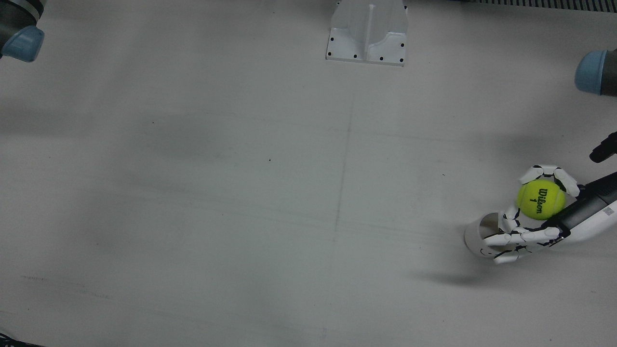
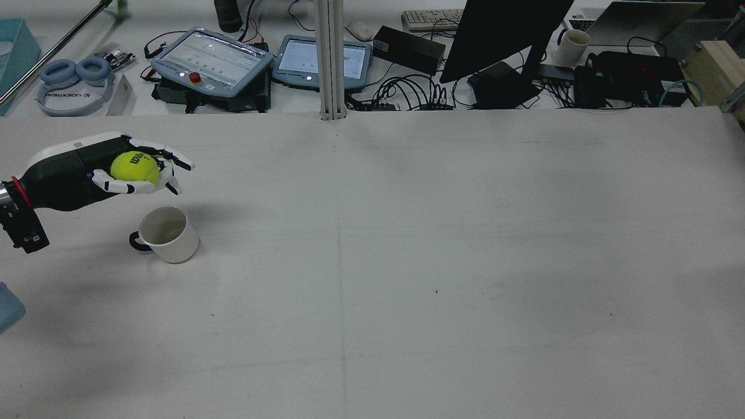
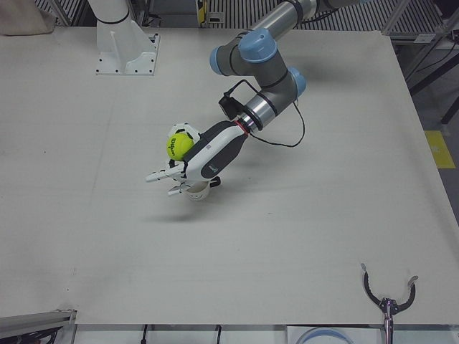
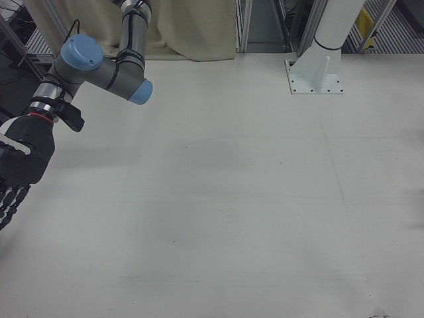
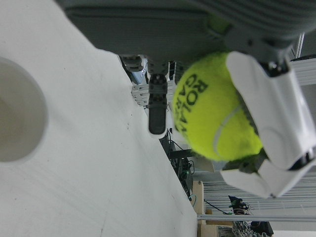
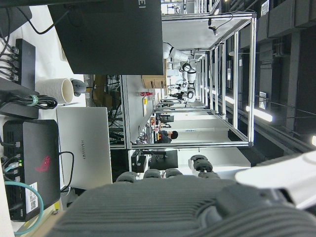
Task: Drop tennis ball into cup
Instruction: 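Position the ball above the mug opening with the left hand, then open the left hand fingers to release the ball into the mug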
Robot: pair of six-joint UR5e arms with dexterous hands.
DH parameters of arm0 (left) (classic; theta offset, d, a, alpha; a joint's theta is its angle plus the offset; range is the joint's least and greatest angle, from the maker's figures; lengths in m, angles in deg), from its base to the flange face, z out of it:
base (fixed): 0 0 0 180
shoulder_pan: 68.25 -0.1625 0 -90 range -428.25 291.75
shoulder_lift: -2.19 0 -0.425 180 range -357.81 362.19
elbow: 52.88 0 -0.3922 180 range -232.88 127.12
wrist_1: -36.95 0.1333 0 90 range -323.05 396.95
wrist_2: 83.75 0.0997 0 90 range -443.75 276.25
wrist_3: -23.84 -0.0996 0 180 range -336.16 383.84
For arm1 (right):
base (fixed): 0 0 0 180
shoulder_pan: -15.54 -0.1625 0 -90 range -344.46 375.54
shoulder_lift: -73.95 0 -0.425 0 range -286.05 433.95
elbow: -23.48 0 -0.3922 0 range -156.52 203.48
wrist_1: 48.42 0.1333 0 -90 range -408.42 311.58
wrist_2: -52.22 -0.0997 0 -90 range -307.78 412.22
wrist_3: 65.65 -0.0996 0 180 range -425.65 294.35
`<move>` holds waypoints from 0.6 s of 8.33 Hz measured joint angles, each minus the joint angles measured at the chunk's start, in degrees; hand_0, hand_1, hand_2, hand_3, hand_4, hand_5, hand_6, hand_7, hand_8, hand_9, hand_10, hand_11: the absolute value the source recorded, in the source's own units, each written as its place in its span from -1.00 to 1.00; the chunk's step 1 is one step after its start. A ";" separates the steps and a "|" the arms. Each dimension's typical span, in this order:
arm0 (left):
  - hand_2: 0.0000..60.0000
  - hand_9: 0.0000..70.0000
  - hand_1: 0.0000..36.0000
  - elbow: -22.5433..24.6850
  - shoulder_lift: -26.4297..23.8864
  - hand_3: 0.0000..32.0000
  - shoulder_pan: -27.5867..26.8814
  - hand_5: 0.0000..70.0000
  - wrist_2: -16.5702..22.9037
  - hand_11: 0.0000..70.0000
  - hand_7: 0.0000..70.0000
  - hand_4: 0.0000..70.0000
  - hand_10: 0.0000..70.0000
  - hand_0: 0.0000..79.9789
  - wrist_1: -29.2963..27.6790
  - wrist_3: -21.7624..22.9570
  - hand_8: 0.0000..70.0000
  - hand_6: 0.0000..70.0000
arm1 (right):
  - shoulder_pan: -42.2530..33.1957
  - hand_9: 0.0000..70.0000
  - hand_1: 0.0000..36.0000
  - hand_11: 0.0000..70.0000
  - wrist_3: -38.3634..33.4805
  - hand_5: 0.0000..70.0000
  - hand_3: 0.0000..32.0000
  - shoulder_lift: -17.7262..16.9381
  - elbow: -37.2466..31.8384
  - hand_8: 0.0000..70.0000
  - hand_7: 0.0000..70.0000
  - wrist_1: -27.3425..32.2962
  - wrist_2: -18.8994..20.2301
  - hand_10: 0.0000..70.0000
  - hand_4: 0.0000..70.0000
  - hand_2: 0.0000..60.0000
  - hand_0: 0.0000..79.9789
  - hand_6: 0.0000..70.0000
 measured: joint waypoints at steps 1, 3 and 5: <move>-0.50 -0.90 -0.02 -0.01 1.12 -1.00 -0.03 -0.98 -0.01 -1.00 -0.30 -0.60 -1.00 0.18 -1.40 0.01 -1.00 -0.95 | 0.01 -1.00 -1.00 -1.00 0.00 -1.00 -1.00 0.00 0.00 -1.00 -1.00 0.00 0.00 -1.00 -1.00 -1.00 -1.00 -1.00; -0.45 -0.91 0.07 -0.01 1.94 -1.00 -0.05 -0.99 -0.02 -1.00 -0.37 -0.69 -1.00 0.19 -2.37 0.02 -1.00 -0.97 | -0.01 -1.00 -1.00 -1.00 0.00 -1.00 -1.00 0.00 0.00 -1.00 -1.00 0.00 0.00 -1.00 -1.00 -1.00 -1.00 -1.00; -0.44 -0.92 0.07 -0.11 2.07 -1.00 -0.05 -0.98 -0.02 -1.00 -0.40 -0.75 -1.00 0.18 -2.46 0.02 -1.00 -0.96 | 0.00 -1.00 -1.00 -1.00 0.00 -1.00 -1.00 0.00 0.00 -1.00 -1.00 0.00 0.00 -1.00 -1.00 -1.00 -1.00 -1.00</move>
